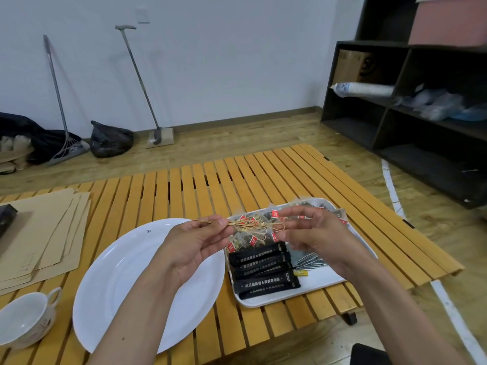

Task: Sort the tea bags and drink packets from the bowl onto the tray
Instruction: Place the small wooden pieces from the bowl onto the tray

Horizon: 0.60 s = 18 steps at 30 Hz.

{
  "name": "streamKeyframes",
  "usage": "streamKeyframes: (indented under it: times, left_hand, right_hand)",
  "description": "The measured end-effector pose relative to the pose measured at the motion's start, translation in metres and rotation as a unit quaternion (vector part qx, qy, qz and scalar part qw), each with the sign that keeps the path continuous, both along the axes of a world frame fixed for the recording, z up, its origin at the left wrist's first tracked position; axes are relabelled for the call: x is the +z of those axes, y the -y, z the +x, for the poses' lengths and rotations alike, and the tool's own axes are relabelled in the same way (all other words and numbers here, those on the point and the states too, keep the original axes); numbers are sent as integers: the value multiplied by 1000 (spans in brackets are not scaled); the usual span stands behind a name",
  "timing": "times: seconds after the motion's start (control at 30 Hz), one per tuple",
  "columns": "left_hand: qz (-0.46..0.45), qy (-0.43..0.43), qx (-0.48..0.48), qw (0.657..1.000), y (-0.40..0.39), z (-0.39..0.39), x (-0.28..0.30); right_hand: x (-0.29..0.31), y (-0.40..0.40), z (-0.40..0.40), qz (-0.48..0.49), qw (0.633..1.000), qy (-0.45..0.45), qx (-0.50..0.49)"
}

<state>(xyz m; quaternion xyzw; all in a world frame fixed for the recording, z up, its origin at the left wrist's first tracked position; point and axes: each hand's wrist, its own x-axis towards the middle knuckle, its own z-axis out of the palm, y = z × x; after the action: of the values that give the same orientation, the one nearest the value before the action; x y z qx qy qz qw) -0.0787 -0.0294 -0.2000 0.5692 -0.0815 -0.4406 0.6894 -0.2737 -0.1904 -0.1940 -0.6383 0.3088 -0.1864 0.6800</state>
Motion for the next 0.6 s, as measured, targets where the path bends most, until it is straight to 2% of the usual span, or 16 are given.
streamKeyframes:
  times: [0.2,0.3,0.47,0.6]
  left_hand:
    - [-7,-18,8,1000,2,0,2]
    - [-20,-29,11,999,2,0,3]
    - [-24,-6,11,1000,2,1,5]
    - [-21,8,36,999,0,9,4]
  right_hand:
    - [1,2,-1,-148,989,7,-27]
    - [1,2,0,-170,984,0,-47]
    - [0,10,-7,-107,989,-49,-84]
    - [8,20,-27,-26,991,-129,-23]
